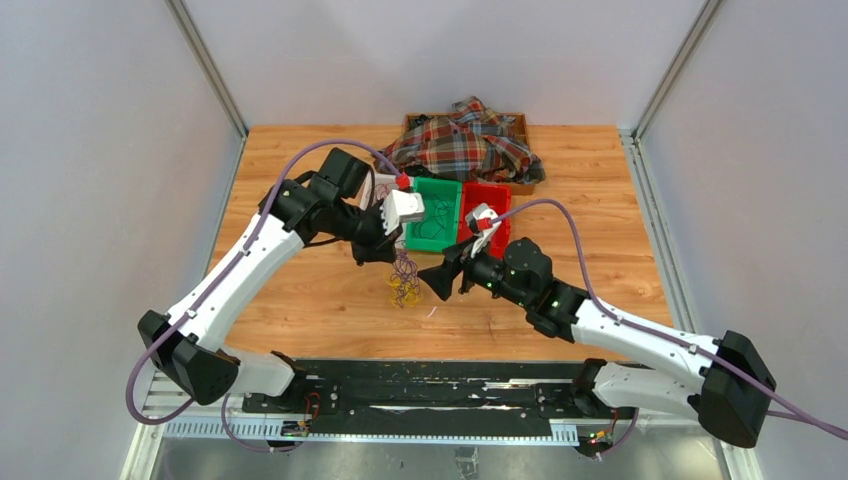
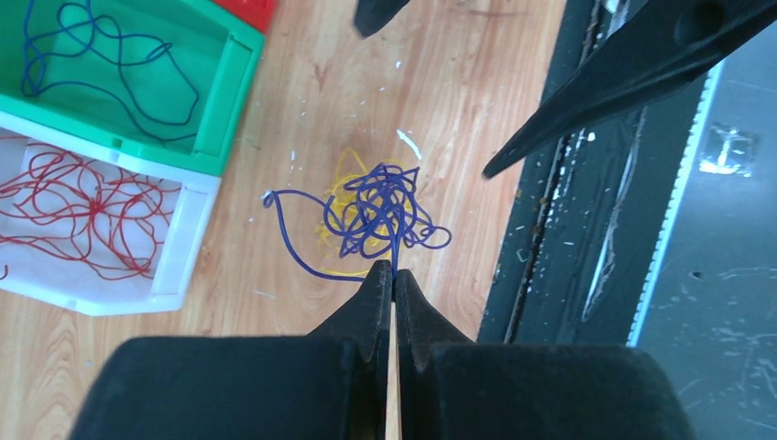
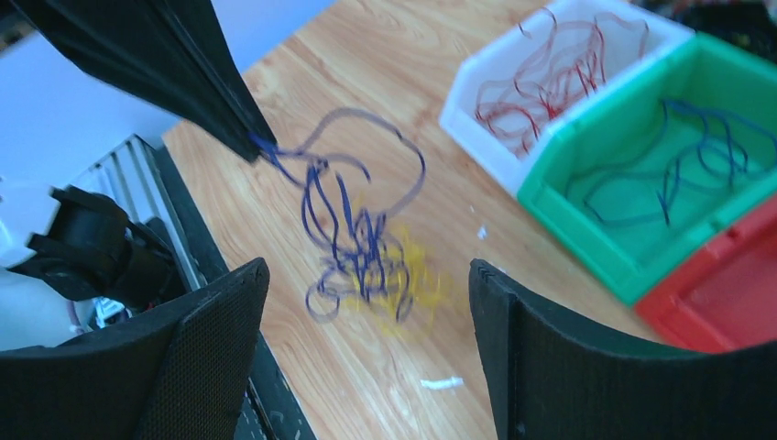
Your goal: Untangle the cables
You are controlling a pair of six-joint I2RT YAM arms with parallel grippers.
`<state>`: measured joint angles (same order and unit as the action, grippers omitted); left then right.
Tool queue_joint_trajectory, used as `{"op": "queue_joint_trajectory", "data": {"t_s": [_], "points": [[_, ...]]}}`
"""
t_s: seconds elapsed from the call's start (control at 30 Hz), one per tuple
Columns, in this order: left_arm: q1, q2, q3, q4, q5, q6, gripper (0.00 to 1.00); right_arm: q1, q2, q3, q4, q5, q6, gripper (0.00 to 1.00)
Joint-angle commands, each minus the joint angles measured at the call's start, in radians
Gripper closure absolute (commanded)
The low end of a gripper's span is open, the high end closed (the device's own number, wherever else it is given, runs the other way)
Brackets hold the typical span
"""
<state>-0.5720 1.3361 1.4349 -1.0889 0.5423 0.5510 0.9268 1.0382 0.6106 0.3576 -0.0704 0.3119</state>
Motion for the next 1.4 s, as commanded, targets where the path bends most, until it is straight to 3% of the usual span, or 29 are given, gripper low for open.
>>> {"op": "queue_joint_trajectory", "data": {"t_s": [0.0,0.33,0.5,0.83,1.03,1.2,1.27,1.37], "points": [[-0.003,-0.007,0.071,-0.074,0.086,-0.020,0.99,0.008,0.055,0.090,0.123,-0.078,-0.039,0.21],[-0.005,-0.013,0.187,-0.140,0.163,-0.024,0.99,0.010,0.229,0.169,0.190,-0.003,-0.019,0.31],[-0.005,-0.018,0.237,-0.181,0.191,-0.021,0.99,0.012,0.266,0.119,0.246,0.053,-0.005,0.37],[-0.006,-0.013,0.400,-0.195,0.203,-0.045,1.00,0.023,0.269,-0.020,0.277,0.070,0.081,0.53],[-0.005,0.004,0.508,-0.196,0.158,-0.048,1.00,0.044,0.244,-0.079,0.228,0.076,0.125,0.56],[-0.006,-0.001,0.513,-0.196,0.113,-0.024,1.00,0.052,0.200,-0.107,0.151,0.108,0.144,0.65],[-0.006,-0.014,0.470,-0.196,0.092,-0.005,1.00,0.052,0.146,-0.117,0.116,0.123,0.139,0.66],[-0.006,-0.031,0.395,-0.195,0.056,0.025,1.00,0.052,0.041,-0.113,0.048,0.150,0.112,0.49]]}}
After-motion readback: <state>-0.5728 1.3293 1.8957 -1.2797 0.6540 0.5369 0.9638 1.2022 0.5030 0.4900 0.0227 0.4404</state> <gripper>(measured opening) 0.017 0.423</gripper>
